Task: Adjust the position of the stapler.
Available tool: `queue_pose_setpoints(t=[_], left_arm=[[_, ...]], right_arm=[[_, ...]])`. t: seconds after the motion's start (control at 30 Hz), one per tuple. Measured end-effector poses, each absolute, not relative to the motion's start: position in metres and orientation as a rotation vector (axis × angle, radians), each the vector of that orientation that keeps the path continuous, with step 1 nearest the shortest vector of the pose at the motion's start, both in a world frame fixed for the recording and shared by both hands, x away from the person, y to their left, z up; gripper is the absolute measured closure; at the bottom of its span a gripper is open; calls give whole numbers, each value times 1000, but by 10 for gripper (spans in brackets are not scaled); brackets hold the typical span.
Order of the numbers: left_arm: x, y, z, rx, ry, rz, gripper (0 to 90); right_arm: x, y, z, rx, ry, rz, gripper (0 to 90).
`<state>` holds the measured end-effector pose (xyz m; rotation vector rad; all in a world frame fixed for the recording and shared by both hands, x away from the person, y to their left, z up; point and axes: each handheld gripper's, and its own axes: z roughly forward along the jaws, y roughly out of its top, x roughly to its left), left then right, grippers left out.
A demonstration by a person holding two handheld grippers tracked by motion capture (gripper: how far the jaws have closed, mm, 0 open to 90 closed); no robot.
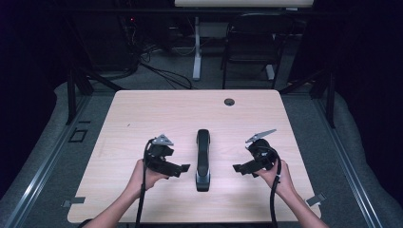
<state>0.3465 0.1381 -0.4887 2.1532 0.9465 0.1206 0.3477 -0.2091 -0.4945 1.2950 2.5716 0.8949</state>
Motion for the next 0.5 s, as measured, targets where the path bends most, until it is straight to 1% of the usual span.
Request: queue_pose_setpoints(t=[0.17, 0.2, 0.37, 0.4, 0.43, 0.5], left_arm=[[366, 165, -498, 2117, 1080, 159, 8], [369, 168, -500, 2117, 1097, 158, 3], [383, 178, -512, 2117, 1167, 157, 1], [385, 179, -514, 2125, 1173, 163, 2], [387, 180, -515, 2126, 1183, 165, 2], [390, 182, -518, 2125, 1202, 167, 1]], right_arm=[[356, -187, -487, 1285, 2572, 947, 24], [358, -183, -485, 1289, 2566, 952, 4], [364, -158, -469, 1262, 2560, 1047, 0], [366, -144, -464, 1237, 2567, 1074, 0], [366, -144, -464, 1237, 2567, 1074, 0], [368, -127, -462, 1213, 2582, 1082, 0]])
